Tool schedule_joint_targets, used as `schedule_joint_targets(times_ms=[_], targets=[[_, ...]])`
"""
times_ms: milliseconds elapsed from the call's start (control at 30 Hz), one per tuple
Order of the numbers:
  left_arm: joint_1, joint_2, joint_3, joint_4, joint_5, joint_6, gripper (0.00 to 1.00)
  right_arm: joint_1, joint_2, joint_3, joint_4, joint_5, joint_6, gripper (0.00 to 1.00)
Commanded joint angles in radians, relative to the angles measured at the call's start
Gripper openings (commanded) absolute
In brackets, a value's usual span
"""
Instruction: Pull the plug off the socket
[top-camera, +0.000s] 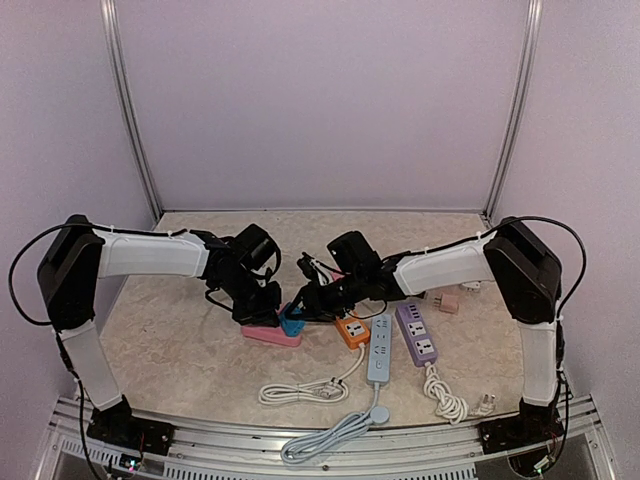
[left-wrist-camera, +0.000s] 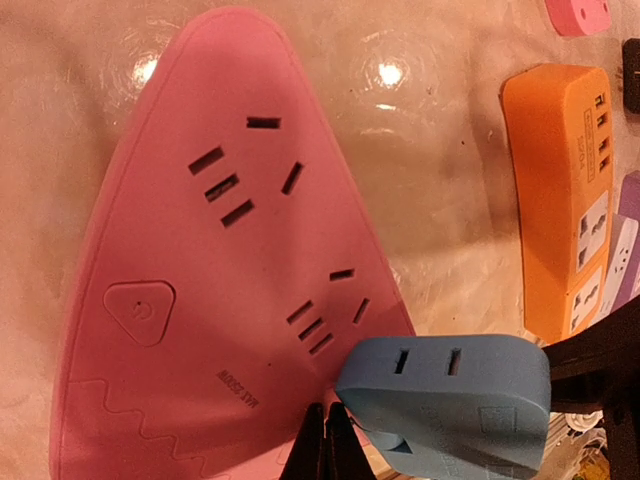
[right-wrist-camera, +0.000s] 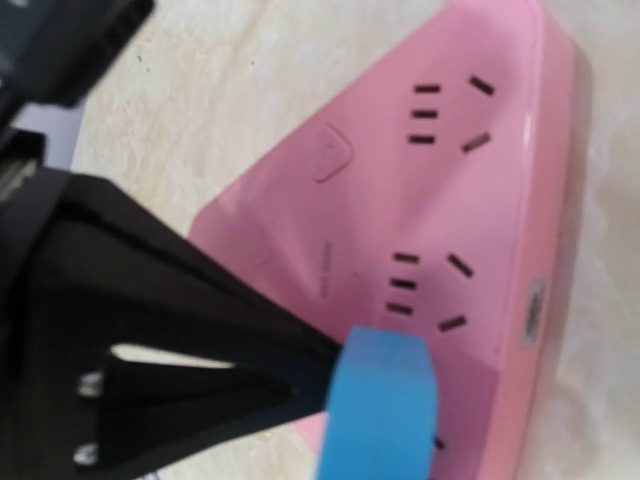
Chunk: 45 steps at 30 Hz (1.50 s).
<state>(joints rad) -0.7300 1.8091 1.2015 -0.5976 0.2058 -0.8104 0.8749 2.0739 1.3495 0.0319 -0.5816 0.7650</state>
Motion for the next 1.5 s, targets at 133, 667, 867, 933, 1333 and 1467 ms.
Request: schedule_joint_targets(times_ms=[133, 667, 867, 933, 1333, 1467], targets=[[0.000, 0.030, 0.003, 0.012, -0.003, 0.013, 0.02, 0.010, 0.047, 0.043, -0.061, 0.040, -0.031, 0.35], [0.024, 0.029, -0.065, 0.025, -0.014, -0.005, 0.02, -0.001, 0.032, 0.062, -0.034, 0.070, 0.029, 0.09], [0.040, 0.027, -0.079, 0.032, -0.024, -0.013, 0.02, -0.019, 0.019, 0.043, 0.033, 0.061, 0.085, 0.05], [0.048, 0.029, -0.081, 0.032, -0.025, -0.011, 0.01, -0.020, 0.016, 0.045, 0.035, 0.060, 0.094, 0.04], [0.053, 0.027, -0.123, 0.041, -0.028, -0.017, 0.01, -0.040, -0.018, 0.009, 0.110, 0.065, 0.164, 0.00], [0.058, 0.025, -0.135, 0.044, -0.026, -0.021, 0.00, -0.045, -0.029, 0.011, 0.127, 0.059, 0.176, 0.00]])
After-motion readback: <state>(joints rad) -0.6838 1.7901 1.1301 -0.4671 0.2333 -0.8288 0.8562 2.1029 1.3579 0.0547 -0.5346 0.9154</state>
